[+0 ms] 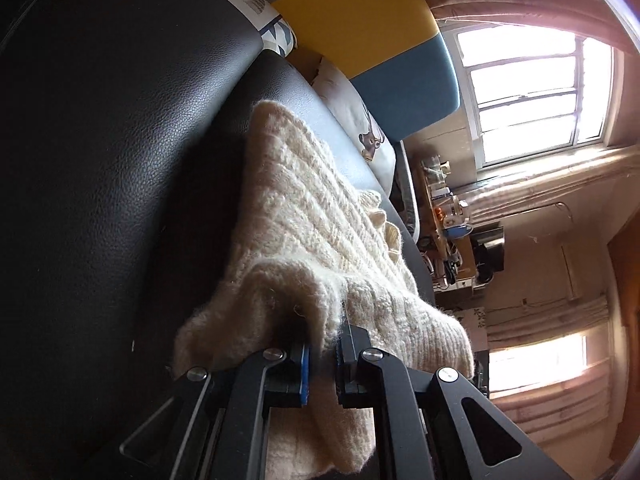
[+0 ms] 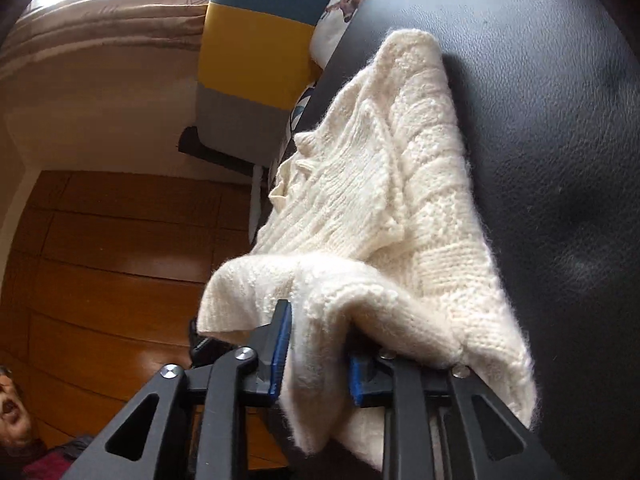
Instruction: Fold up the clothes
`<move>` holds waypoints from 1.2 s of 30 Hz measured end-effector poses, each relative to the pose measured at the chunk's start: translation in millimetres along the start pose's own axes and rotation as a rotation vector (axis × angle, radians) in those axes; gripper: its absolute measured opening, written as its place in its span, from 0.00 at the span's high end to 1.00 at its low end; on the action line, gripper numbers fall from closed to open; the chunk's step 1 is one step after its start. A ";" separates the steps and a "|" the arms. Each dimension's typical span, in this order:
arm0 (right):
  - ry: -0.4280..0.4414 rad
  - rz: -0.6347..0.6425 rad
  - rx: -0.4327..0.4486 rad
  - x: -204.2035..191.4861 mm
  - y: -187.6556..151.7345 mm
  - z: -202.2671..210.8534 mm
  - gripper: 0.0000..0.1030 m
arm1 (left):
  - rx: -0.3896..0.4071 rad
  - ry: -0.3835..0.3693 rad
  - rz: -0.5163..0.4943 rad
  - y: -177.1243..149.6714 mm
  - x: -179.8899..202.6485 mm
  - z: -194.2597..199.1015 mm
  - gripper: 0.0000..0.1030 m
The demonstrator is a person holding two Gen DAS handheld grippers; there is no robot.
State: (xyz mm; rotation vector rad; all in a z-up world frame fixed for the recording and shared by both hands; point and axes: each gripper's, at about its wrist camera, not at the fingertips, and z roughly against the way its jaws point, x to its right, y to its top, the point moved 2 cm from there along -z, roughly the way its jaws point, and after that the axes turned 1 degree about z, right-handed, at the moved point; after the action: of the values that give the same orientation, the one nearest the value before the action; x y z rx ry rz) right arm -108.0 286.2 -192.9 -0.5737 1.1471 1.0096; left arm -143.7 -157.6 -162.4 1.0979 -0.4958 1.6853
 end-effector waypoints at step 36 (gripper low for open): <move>-0.527 0.504 0.145 -93.6 -26.2 -25.2 0.37 | 0.079 0.265 -0.232 49.8 36.6 -0.2 0.44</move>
State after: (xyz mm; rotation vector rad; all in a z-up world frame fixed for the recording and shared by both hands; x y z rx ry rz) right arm -103.3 220.4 -117.2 0.1167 0.8891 1.3894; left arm -191.1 -157.9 -122.6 0.9310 -0.1285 1.6228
